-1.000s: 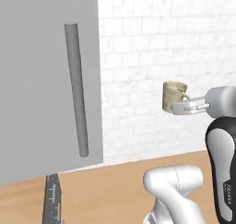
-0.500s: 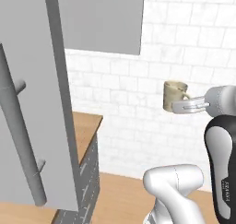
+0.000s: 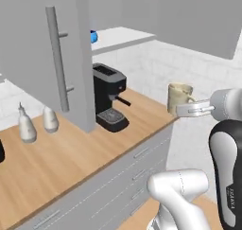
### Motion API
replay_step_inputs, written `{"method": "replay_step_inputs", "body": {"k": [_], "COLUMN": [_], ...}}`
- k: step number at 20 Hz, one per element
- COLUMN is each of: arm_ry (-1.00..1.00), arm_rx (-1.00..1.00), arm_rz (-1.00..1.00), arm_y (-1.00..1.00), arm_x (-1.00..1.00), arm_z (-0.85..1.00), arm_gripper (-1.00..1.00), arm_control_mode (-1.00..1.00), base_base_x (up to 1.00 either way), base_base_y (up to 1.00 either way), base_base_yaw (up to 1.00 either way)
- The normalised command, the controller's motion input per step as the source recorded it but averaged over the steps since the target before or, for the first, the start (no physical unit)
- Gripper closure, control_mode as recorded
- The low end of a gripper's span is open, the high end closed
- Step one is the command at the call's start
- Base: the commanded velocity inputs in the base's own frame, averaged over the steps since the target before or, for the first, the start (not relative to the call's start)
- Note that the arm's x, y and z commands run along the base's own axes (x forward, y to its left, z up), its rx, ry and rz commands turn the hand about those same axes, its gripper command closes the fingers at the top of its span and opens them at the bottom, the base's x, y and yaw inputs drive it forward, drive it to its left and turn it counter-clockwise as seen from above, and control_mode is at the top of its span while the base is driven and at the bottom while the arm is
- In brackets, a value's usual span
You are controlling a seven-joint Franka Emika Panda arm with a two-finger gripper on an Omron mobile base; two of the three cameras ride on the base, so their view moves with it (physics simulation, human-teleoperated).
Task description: Gather all objects into one cabinet and sort the glasses and bowls to opposite sides.
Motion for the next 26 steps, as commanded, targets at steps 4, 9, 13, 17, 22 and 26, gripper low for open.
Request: {"method": "replay_step_inputs", "body": {"k": [4, 9, 13, 17, 22, 26], "arm_ry": [0.00, 0.00, 0.00, 0.00, 0.00, 0.00], "arm_rx": [0.00, 0.00, 0.00, 0.00, 0.00, 0.00], "arm_rz": [0.00, 0.00, 0.00, 0.00, 0.00, 0.00], "arm_y": [0.00, 0.00, 0.00, 0.00, 0.00, 0.00], "arm_x": [0.00, 0.00, 0.00, 0.00, 0.00, 0.00], "arm_z": [0.00, 0.00, 0.00, 0.00, 0.00, 0.00], "arm_gripper": [1.00, 1.00, 1.00, 1.00, 1.00, 1.00], "arm_control_mode": [1.00, 1.00, 1.00, 1.00, 1.00, 1.00], "base_base_x": [0.34, 0.67, 0.19, 0.13, 0.04, 0.30], "base_base_y": [0.04, -0.09, -0.48, -0.55, -0.53, -0.08], "base_base_yaw": [0.80, 0.71, 0.40, 0.06, -0.01, -0.01]}}
